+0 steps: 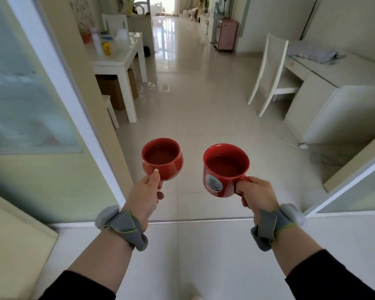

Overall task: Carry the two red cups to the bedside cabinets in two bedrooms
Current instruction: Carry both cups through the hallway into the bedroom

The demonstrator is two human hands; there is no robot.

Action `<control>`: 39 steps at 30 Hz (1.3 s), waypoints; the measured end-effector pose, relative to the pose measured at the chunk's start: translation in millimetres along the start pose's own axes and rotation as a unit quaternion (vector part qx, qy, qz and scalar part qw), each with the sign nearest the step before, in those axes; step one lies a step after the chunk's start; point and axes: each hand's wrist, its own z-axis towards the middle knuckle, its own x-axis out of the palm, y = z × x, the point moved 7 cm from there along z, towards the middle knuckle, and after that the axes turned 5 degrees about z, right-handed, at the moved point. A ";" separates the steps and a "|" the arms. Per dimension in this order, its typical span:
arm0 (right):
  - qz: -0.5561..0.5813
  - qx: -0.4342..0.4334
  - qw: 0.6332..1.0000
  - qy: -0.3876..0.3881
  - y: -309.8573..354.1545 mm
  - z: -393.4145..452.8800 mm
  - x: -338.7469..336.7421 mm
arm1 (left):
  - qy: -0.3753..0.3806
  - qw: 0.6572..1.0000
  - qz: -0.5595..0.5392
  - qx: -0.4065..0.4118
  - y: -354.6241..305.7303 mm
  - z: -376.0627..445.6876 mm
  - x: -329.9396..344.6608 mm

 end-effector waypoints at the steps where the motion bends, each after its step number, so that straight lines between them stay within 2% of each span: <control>1: -0.001 -0.002 1.000 0.001 3.8 5.7 1.9 | -0.003 1.000 0.002 0.001 -4.6 5.9 1.3; 8: -0.013 0.000 1.000 -0.017 35.9 97.3 29.6 | 0.002 1.000 -0.002 -0.002 -38.9 105.2 29.2; 17: 0.004 0.000 0.999 -0.045 85.5 241.3 94.5 | 0.040 0.999 0.032 0.009 -90.5 286.1 57.4; 23: 0.021 0.006 0.998 -0.067 114.4 317.4 120.3 | 0.059 0.997 0.043 0.014 -131.5 374.0 77.6; 32: 0.017 0.010 0.998 -0.062 164.5 472.3 143.9 | 0.065 0.998 0.020 0.011 -191.6 509.6 148.5; 33: 0.020 0.012 0.998 -0.058 179.2 520.4 145.6 | 0.066 0.998 0.019 0.005 -208.8 547.4 172.3; 39: 0.018 0.005 0.998 -0.052 212.4 591.0 153.7 | 0.072 0.997 -0.009 -0.012 -238.0 607.6 203.8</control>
